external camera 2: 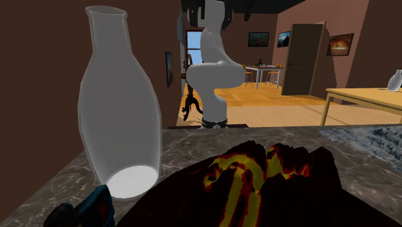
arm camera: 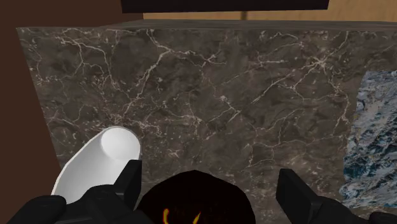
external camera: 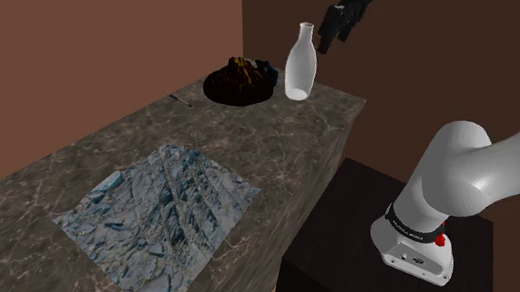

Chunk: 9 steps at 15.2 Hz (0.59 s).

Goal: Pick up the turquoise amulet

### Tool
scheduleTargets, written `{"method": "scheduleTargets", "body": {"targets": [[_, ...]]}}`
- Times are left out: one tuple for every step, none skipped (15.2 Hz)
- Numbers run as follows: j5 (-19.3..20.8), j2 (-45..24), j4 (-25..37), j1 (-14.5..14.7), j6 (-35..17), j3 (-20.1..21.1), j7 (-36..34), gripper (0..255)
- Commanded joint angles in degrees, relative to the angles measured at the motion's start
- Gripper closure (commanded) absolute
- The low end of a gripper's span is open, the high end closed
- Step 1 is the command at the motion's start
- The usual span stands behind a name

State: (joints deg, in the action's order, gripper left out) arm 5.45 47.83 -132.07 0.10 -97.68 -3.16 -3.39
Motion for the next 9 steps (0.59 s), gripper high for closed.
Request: {"method": "scheduleTargets", "body": {"targets": [[0.0, 0.0, 0.0, 0.0, 0.0, 0.0, 0.0, 0], [0.2, -1.9, 0.5, -0.1, -1.2, -0.7, 0.6, 0], [0.4, -3.8, 1.0, -0.1, -2.4, -1.5, 1.2, 0], [0.6, -5.8, 1.6, -0.2, -3.6, -2.2, 1.8, 0], [0.7, -7.8, 2.3, -0.2, -4.7, -3.0, 2.4, 0], [0.8, -9.8, 3.1, -0.2, -5.7, -3.7, 3.0, 0], [0.8, -11.9, 3.9, -0.3, -6.7, -4.4, 3.6, 0], [0.7, -14.0, 4.8, -0.3, -7.7, -5.1, 4.3, 0], [0.7, -16.1, 5.8, -0.2, -8.6, -5.8, 4.9, 0]]}}
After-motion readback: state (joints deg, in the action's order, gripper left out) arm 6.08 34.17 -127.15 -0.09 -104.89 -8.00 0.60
